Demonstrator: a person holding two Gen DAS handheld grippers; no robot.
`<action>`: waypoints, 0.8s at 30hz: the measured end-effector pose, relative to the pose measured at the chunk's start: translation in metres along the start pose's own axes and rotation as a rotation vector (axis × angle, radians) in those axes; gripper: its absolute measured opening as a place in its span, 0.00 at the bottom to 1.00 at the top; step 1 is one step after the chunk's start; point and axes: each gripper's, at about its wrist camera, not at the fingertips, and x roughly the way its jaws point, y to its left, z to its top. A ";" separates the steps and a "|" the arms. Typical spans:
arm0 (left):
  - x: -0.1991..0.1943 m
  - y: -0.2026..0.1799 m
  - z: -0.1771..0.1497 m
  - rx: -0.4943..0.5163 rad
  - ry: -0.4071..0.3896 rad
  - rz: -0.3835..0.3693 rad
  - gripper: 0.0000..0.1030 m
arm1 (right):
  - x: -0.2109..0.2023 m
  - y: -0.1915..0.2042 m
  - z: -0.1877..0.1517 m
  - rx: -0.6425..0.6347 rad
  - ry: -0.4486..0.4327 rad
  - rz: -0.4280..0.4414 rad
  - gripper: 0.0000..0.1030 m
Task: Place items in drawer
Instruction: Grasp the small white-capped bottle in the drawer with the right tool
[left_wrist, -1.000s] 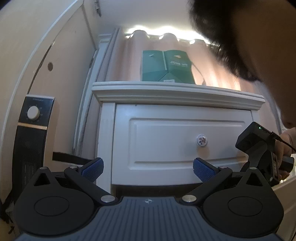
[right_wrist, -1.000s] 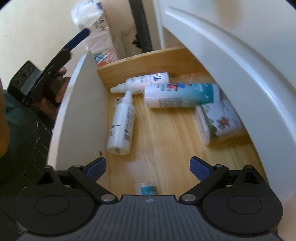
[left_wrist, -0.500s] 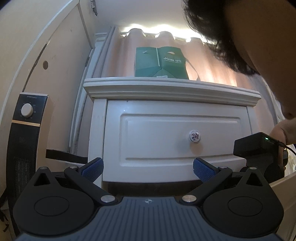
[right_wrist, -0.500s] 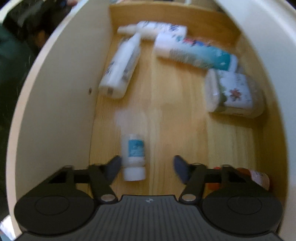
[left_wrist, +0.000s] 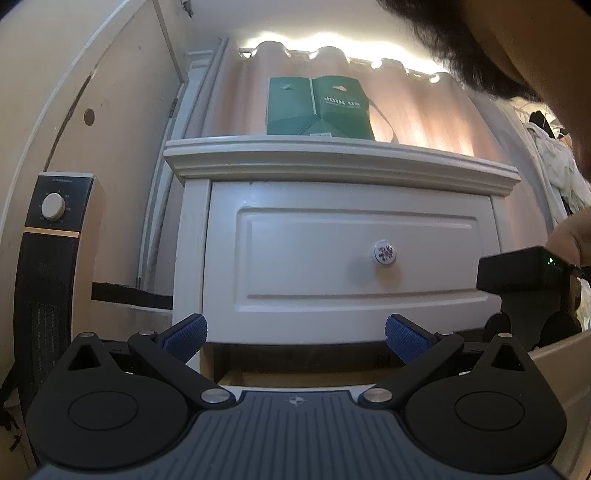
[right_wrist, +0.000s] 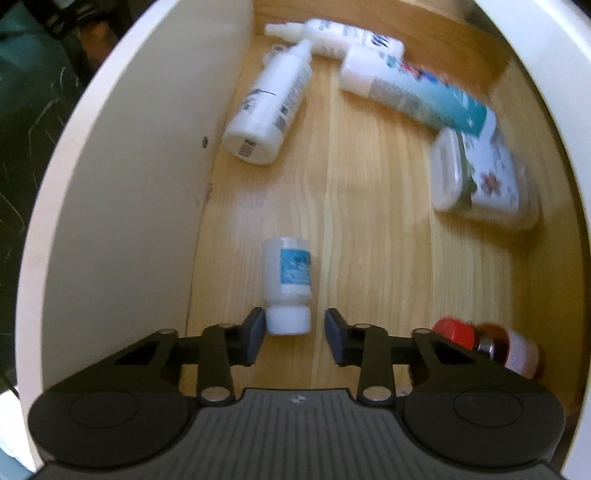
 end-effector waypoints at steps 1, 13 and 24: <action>-0.001 0.000 0.000 0.002 0.004 0.000 1.00 | 0.000 0.001 0.000 -0.004 0.004 -0.011 0.28; -0.011 -0.002 0.007 -0.017 -0.046 -0.018 1.00 | -0.006 0.008 0.015 -0.056 0.074 -0.116 0.25; -0.012 0.011 0.009 -0.084 0.006 -0.023 1.00 | -0.023 0.007 0.040 -0.058 0.078 -0.144 0.25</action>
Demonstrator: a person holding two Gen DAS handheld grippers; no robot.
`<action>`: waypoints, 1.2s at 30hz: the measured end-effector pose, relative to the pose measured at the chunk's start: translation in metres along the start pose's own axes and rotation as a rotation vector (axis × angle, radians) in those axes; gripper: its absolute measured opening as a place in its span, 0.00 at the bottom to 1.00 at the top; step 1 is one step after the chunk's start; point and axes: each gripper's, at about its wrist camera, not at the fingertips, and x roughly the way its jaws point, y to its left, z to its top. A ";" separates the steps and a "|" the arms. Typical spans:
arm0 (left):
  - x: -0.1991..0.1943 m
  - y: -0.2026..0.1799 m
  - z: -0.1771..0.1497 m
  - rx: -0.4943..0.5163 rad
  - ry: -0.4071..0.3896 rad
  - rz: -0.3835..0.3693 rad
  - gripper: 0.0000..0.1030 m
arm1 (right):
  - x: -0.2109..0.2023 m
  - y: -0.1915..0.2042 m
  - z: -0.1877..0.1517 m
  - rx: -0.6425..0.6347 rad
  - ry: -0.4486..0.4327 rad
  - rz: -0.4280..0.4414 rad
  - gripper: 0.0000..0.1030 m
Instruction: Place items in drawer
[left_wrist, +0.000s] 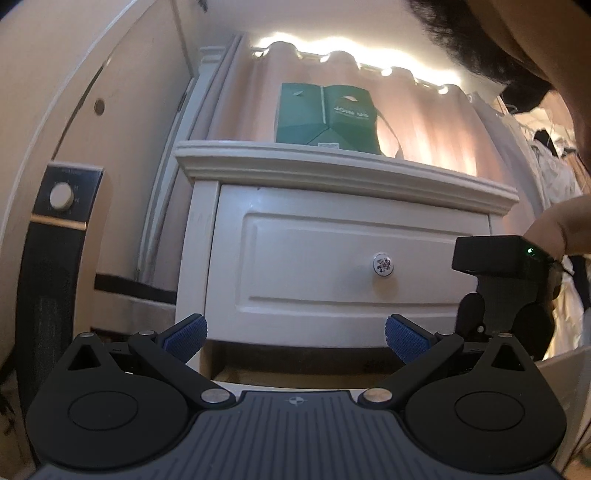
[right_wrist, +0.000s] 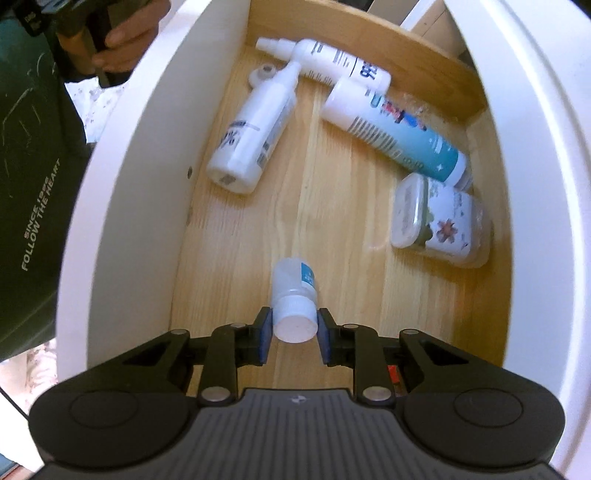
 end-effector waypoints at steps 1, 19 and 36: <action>-0.001 0.001 0.001 -0.007 0.001 0.000 1.00 | -0.003 -0.001 0.001 0.001 0.001 -0.003 0.25; -0.007 0.007 -0.001 -0.008 0.023 0.028 1.00 | 0.036 -0.013 0.051 -0.134 0.402 0.016 0.25; -0.011 0.021 -0.003 -0.024 0.034 0.082 1.00 | 0.051 -0.019 0.073 -0.154 0.520 0.016 0.26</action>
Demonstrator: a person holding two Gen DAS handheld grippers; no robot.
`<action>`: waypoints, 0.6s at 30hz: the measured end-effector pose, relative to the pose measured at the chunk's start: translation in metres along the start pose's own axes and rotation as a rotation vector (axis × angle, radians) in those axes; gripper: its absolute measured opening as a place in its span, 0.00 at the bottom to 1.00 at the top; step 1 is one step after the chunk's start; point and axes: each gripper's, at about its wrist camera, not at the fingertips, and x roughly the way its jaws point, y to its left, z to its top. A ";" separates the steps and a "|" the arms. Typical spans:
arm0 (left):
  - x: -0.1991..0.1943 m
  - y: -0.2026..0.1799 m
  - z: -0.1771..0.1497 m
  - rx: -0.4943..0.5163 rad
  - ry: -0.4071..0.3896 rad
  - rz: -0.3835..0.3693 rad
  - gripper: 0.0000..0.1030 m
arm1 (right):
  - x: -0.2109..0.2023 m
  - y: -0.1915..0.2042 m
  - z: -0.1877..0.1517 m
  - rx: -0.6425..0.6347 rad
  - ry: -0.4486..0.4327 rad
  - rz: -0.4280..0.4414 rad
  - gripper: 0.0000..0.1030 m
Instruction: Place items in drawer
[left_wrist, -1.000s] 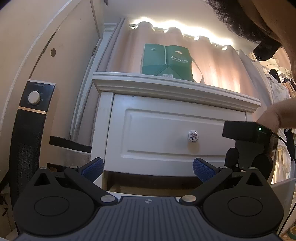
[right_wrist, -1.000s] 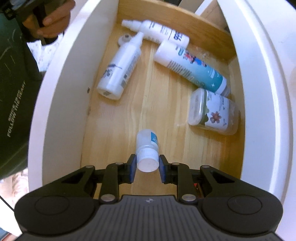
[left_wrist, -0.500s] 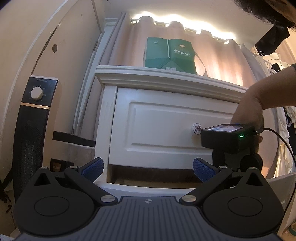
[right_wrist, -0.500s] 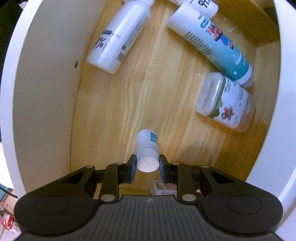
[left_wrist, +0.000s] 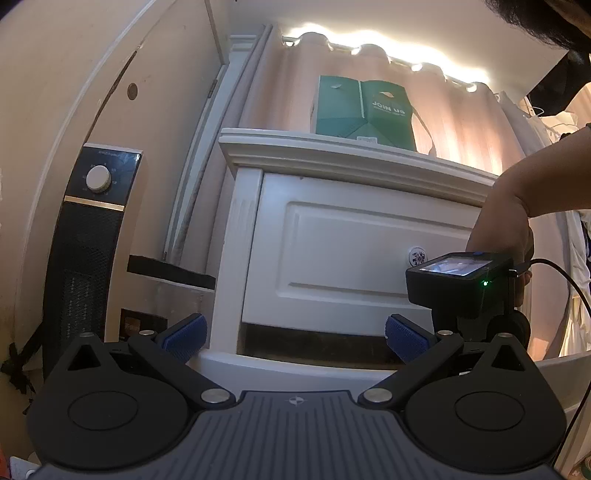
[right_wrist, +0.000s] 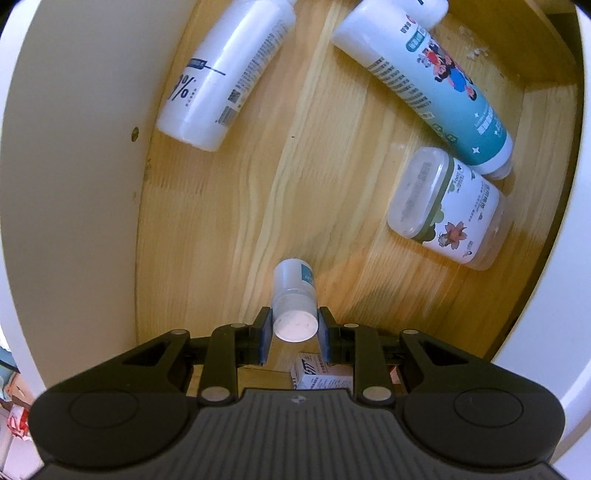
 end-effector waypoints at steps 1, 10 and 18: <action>0.000 -0.001 0.000 0.008 0.002 0.003 1.00 | -0.001 0.000 0.000 0.002 -0.004 -0.007 0.28; -0.001 -0.005 0.001 0.043 -0.002 0.024 1.00 | -0.017 0.002 -0.016 0.048 -0.096 -0.025 0.41; -0.005 -0.003 0.004 0.048 -0.015 0.050 1.00 | -0.018 0.010 -0.085 0.226 -0.394 -0.089 0.46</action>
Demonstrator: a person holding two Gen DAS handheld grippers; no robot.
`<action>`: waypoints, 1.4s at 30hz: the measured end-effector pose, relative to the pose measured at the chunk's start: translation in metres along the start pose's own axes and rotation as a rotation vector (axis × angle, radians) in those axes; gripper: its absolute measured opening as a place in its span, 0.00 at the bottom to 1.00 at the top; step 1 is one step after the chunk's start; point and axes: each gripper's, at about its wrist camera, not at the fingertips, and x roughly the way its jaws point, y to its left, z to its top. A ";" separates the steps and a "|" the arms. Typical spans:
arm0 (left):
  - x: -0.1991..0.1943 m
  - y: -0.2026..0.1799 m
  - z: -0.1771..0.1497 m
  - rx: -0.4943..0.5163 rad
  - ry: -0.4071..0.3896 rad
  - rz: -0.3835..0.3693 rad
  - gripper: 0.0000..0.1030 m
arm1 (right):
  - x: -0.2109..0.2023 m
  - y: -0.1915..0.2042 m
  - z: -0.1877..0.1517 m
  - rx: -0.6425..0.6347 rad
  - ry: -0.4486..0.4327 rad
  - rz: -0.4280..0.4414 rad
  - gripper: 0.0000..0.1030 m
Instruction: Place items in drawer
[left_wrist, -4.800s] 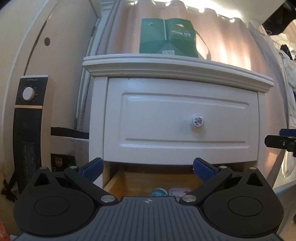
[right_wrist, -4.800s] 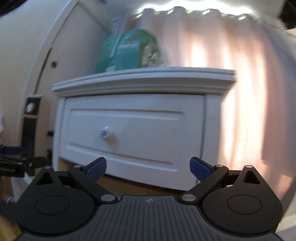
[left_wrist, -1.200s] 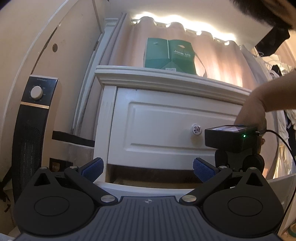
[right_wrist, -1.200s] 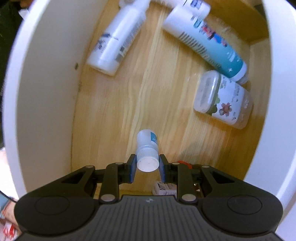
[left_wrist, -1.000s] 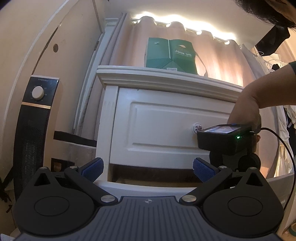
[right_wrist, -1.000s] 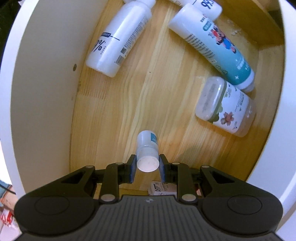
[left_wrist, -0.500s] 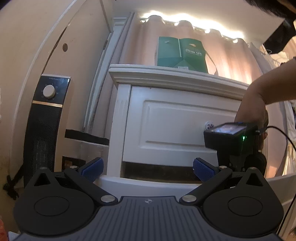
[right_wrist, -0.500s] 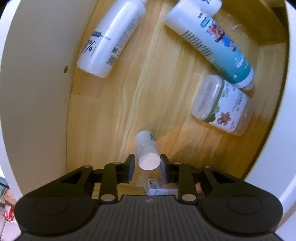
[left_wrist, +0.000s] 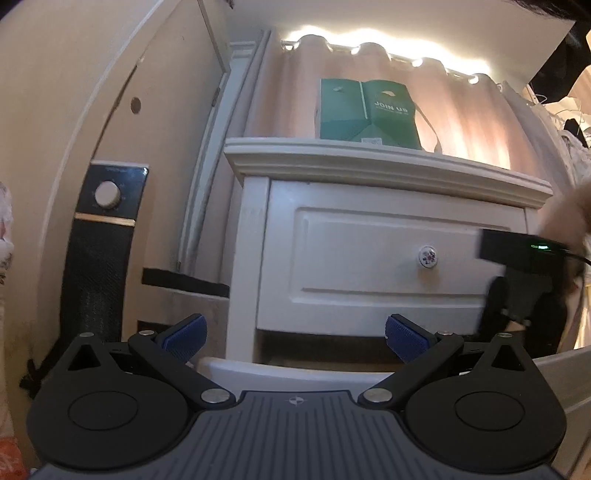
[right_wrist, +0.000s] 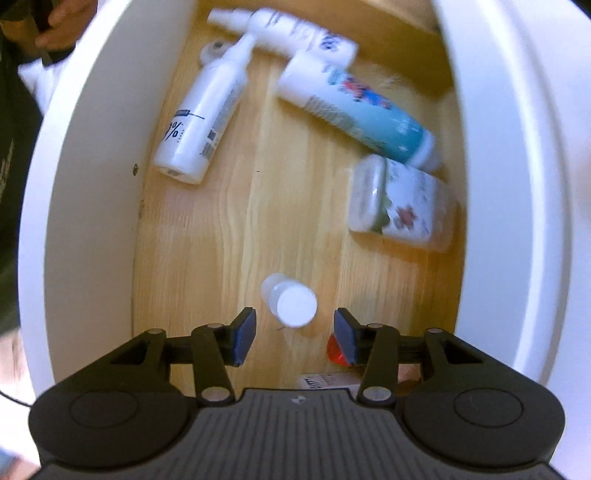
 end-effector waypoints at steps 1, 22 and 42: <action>-0.001 0.000 0.001 0.004 -0.002 0.003 1.00 | -0.001 0.000 -0.011 0.036 -0.054 0.006 0.46; -0.005 -0.015 0.003 0.037 -0.014 0.021 1.00 | 0.034 -0.030 -0.067 0.380 -0.577 0.072 0.46; -0.004 -0.019 -0.001 0.031 -0.007 0.004 1.00 | 0.034 -0.014 -0.065 0.307 -0.556 -0.008 0.33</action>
